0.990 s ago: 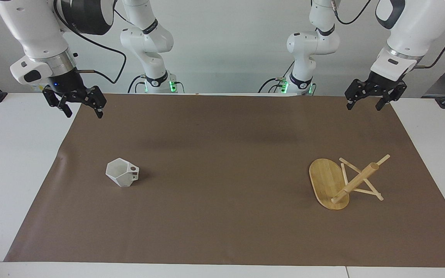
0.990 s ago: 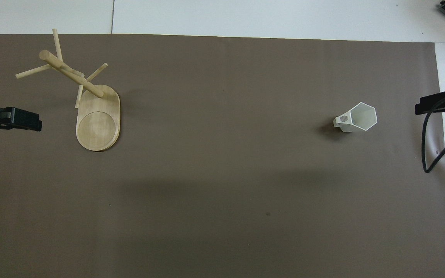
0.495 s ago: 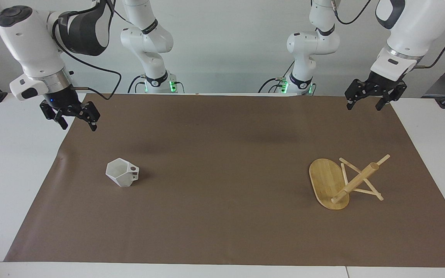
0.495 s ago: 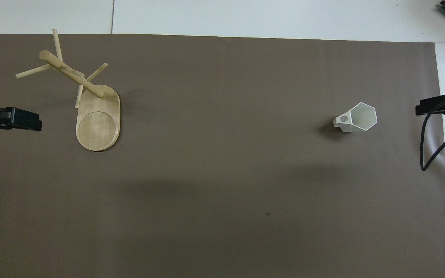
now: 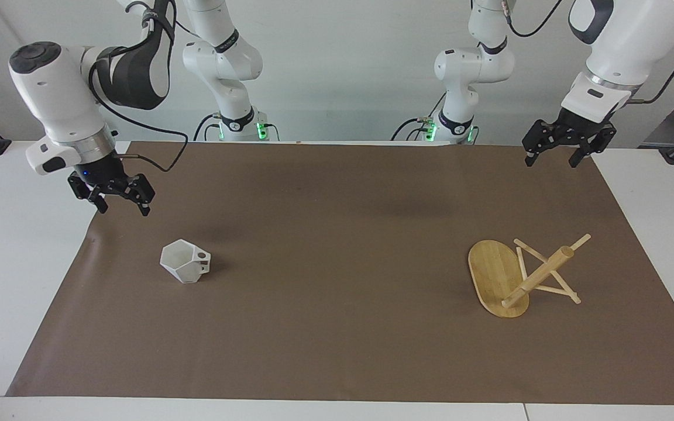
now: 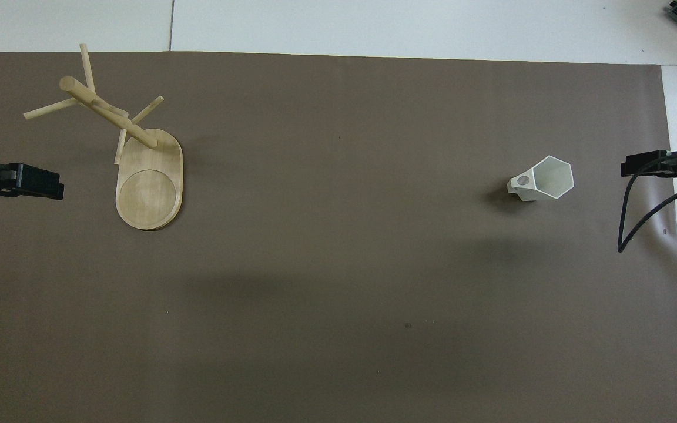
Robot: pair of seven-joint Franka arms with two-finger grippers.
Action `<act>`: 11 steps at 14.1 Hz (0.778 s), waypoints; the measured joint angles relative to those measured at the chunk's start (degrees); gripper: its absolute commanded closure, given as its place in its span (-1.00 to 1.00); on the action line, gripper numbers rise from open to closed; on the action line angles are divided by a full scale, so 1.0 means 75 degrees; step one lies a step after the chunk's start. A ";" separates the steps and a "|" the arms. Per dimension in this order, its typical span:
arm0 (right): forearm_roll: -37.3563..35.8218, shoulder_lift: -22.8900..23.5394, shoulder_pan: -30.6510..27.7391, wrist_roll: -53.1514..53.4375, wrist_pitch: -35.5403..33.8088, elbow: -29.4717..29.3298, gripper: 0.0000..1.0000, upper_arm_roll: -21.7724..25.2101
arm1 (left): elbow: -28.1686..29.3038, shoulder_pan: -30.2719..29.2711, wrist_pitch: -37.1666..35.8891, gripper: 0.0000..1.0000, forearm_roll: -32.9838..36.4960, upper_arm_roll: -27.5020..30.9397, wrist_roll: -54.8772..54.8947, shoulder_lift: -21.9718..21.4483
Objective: Hang cup on rack
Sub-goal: 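Move the right gripper toward the white cup and grasp its base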
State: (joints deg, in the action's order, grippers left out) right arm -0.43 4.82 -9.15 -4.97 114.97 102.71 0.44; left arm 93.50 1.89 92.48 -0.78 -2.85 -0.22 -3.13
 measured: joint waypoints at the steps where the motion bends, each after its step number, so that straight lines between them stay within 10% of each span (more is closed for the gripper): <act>1: 0.0000 0.0104 -0.0027 0.0000 0.0069 0.0004 -1.00 0.0000 | 0.0000 0.0000 0.0000 -1.00 0.0000 0.0000 0.0000 0.0000; 11: 0.0063 0.0605 -0.0033 0.0000 0.0802 0.0199 -1.00 -0.0007 | 0.0000 0.0000 0.0000 -1.00 0.0000 0.0000 0.0000 0.0000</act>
State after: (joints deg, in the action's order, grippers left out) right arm 0.04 9.35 -9.40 -4.97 120.99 104.20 0.39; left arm 93.50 1.89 92.48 -0.78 -2.85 -0.22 -3.13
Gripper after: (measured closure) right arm 0.000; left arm 0.000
